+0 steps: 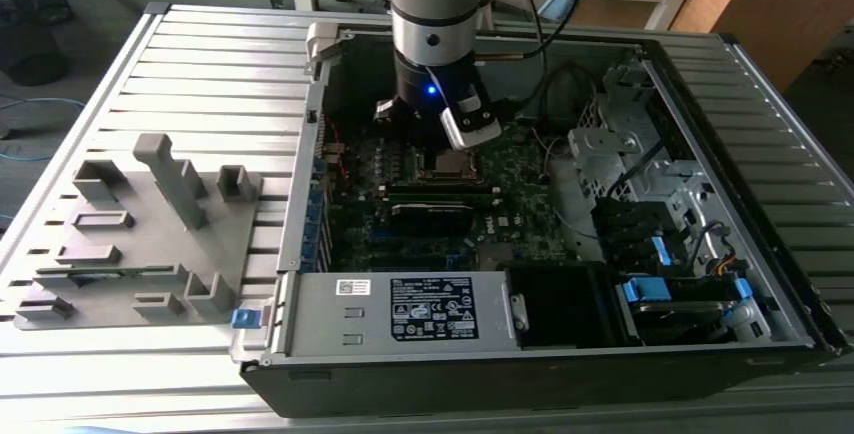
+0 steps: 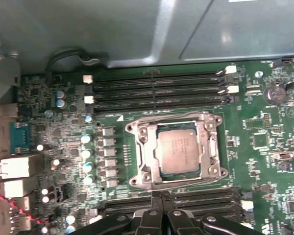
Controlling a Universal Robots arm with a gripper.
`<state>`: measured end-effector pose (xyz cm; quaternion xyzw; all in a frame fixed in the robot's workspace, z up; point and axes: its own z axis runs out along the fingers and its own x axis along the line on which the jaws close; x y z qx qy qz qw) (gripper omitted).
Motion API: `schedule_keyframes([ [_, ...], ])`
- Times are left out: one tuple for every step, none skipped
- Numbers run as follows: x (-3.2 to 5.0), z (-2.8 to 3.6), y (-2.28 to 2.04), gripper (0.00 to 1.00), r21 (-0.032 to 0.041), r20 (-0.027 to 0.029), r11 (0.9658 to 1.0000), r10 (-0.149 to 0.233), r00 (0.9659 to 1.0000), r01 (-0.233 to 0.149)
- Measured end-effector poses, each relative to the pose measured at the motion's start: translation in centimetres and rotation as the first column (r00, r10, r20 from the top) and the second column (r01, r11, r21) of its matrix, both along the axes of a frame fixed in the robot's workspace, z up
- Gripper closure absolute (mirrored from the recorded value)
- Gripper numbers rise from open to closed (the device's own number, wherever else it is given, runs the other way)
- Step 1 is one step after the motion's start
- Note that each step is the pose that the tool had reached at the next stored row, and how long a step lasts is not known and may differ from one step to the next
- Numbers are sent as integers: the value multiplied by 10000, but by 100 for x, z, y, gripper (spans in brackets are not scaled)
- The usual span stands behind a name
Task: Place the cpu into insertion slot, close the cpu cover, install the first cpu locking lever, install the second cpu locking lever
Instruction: 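Install the second cpu locking lever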
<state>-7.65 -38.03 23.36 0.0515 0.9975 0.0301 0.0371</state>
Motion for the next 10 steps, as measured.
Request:
schedule_keyframes([
  [19, 0, 3, 89, -1, -1, 10000, 0, 10000, 0],
  [38, 0, 7, 89, -1, 0, 10000, 1, 10000, -1],
  [57, 0, 11, 89, -1, -1, 10000, 0, 10000, 0],
  [76, 0, 16, 89, -1, 0, 10000, 0, 10000, 0],
  [92, 0, 21, 89, -1, 0, 10000, -1, 10000, 1],
  [110, 0, 25, 89, 0, -1, 10000, -1, 10000, 1],
  [128, 0, 30, 89, -1, -1, 10000, -1, 10000, 1],
  [144, 0, 36, 89, -1, 0, 10000, 0, 10000, 0],
  [157, 0, 44, 89, 0, -1, 10000, 0, 10000, 0],
  [167, 0, 55, 89, 0, 0, 10000, 0, 10000, 0],
])
